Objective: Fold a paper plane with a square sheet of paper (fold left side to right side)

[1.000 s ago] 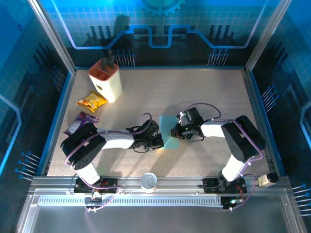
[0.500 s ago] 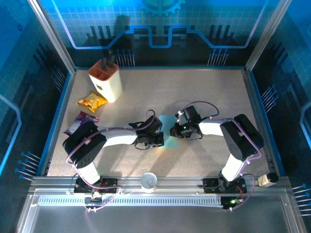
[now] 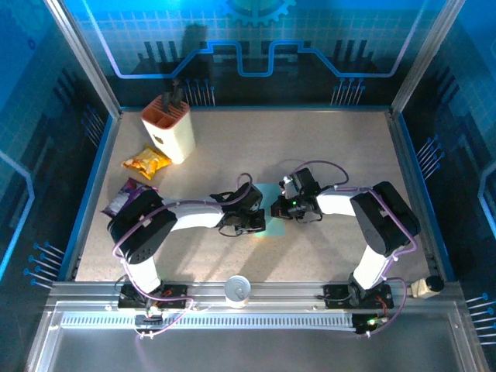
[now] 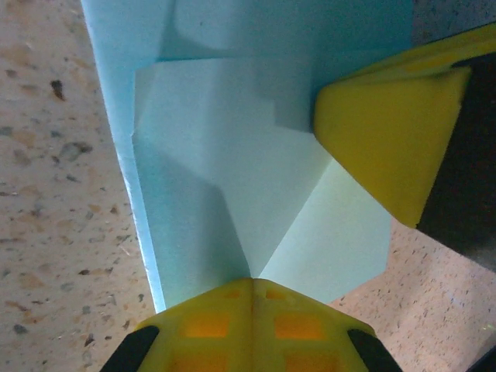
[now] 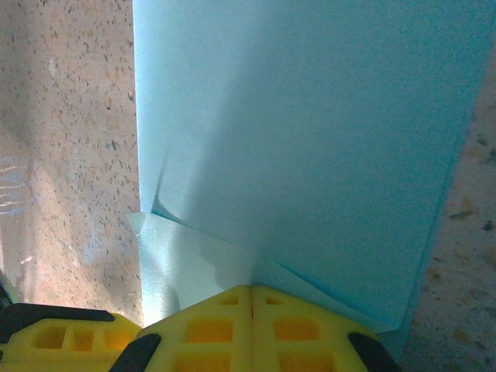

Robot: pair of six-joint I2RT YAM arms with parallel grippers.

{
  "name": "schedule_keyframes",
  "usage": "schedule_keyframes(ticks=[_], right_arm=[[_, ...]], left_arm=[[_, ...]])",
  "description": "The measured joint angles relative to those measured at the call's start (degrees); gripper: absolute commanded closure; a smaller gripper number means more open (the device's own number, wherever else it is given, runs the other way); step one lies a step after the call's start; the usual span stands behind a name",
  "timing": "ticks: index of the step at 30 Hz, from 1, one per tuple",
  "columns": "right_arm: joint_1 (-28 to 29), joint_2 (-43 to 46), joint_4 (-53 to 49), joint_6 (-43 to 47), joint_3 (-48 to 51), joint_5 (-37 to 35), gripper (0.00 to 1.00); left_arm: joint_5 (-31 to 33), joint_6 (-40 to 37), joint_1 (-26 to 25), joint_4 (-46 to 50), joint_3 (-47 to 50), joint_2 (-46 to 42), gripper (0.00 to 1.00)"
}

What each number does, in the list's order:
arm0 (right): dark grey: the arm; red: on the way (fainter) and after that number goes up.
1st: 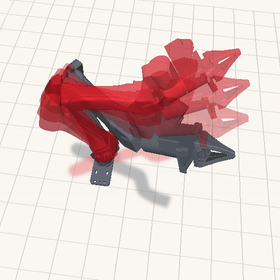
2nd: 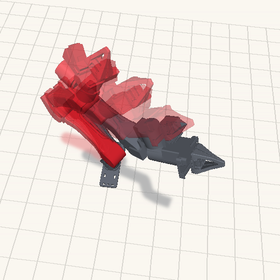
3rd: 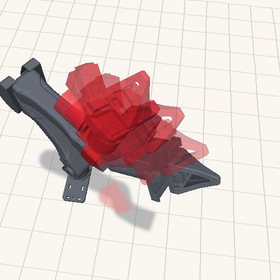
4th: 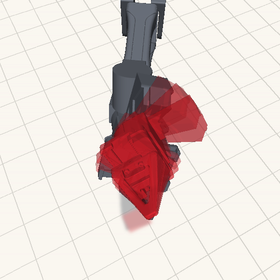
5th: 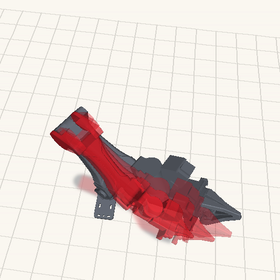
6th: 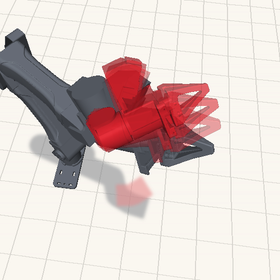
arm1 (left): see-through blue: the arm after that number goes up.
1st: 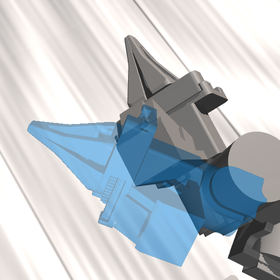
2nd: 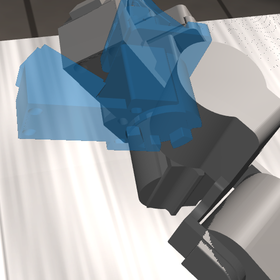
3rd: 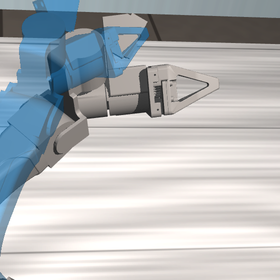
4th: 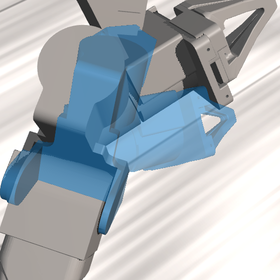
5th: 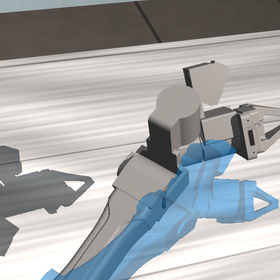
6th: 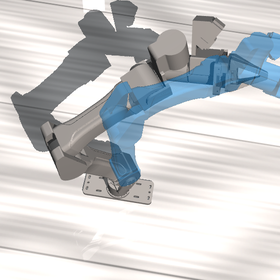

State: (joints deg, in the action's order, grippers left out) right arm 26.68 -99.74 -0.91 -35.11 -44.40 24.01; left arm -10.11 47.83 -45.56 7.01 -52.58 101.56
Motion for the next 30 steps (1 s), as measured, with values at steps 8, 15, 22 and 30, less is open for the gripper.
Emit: schedule_keyframes(ticks=[8, 15, 22, 30], right_arm=[[0.0, 0.0, -0.7, 0.7, -0.3, -0.2, 1.0], [-0.1, -0.3, -1.3, 1.5, -0.7, -0.2, 1.0], [-0.6, -0.8, -2.2, 2.3, -1.3, 0.6, 1.0], [-1.0, -1.0, -2.6, 2.8, -1.6, 1.7, 1.0]], left_arm=[[-0.4, 0.0, 0.0, -1.3, 0.9, 0.2, 1.0], [-0.7, 0.0, 0.0, -5.0, 3.9, -1.2, 1.0], [-1.8, 0.0, 0.0, -7.1, 7.7, -3.7, 1.0], [-2.3, 0.2, 0.0, -8.2, 12.3, -7.4, 0.99]])
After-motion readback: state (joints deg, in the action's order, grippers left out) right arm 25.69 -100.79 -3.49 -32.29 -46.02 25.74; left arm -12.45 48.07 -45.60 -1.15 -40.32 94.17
